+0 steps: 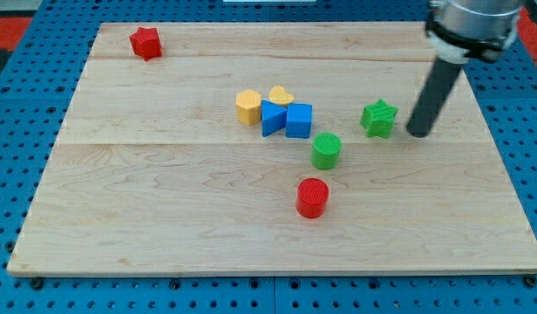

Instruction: Push the green star towards the top center

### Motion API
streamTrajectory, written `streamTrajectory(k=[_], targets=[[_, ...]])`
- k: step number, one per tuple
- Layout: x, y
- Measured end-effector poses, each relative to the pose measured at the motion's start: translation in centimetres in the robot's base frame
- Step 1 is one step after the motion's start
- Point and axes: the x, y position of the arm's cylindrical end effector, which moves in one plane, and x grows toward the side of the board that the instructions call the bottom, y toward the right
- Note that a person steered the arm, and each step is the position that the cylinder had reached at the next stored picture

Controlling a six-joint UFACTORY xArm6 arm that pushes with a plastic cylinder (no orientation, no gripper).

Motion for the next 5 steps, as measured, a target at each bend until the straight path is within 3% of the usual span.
streamTrajectory(k=[2,3,4,5], targets=[[-8.4,-6.2],[-4.7,-2.7],[-3.7,-9.5],[-8.5,-15.8]])
